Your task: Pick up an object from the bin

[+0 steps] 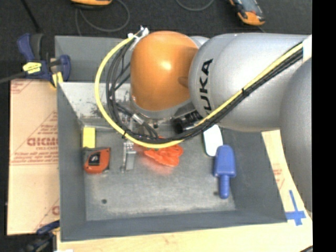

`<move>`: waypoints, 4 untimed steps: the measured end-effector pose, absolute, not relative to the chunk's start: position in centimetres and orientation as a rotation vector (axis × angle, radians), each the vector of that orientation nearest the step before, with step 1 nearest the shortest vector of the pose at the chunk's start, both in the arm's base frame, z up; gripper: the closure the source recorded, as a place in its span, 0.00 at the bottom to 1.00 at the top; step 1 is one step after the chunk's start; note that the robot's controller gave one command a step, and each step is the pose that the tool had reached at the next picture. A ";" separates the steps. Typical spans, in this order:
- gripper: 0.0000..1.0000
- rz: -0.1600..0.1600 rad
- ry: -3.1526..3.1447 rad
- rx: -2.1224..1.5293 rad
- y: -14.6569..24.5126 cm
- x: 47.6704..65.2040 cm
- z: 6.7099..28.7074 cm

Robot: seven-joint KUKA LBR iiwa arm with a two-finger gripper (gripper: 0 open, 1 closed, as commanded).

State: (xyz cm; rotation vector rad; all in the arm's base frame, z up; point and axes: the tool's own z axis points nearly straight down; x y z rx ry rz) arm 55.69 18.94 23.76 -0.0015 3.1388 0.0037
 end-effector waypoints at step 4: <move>0.00 0.001 3.136 -0.117 13.5 57.9 13.5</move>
Offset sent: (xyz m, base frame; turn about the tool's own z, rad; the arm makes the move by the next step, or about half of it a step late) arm 0.0206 -0.0306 -0.0772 0.0991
